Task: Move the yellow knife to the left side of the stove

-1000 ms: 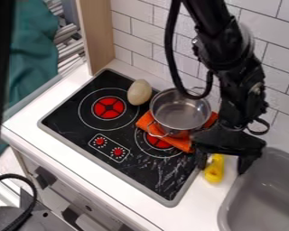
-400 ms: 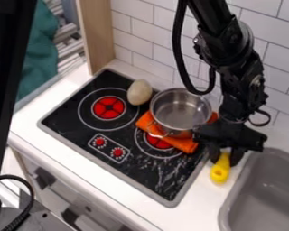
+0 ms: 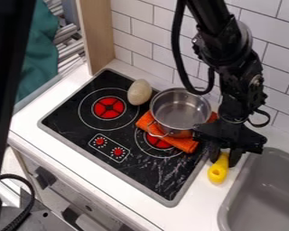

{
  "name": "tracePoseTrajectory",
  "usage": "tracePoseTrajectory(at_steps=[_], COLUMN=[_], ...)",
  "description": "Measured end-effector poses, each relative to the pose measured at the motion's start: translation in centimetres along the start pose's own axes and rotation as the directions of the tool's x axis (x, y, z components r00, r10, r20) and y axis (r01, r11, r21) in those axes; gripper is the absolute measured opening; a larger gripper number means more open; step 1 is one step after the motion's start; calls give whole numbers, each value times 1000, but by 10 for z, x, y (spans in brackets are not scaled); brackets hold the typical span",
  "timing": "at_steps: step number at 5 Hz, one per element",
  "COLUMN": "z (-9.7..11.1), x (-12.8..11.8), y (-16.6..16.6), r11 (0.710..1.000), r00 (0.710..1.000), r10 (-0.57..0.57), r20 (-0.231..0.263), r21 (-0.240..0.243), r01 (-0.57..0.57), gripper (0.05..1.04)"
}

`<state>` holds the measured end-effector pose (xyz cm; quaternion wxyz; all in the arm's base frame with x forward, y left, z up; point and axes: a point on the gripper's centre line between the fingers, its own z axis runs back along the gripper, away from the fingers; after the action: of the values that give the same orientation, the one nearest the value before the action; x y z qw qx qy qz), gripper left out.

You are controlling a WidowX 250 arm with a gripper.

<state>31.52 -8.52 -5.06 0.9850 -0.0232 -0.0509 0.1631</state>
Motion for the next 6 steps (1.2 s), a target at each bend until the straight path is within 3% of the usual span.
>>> tracePoseTrajectory(at_steps=[1, 2, 3, 4, 5, 6], z=[22, 76, 106, 107, 101, 85], x=[-8, -3, 11, 22, 36, 52], y=[-3, 2, 46, 97, 143, 187], r11=[992, 984, 994, 999, 998, 985], r00=[993, 974, 976, 982, 985, 980], r10=[-116, -179, -105, -40, -64, -173], r20=[29, 137, 192, 185, 161, 96], r21=[56, 49, 8, -26, -15, 33], r01=[114, 174, 105, 45, 68, 171], gripper=[295, 295, 295, 295, 295, 295])
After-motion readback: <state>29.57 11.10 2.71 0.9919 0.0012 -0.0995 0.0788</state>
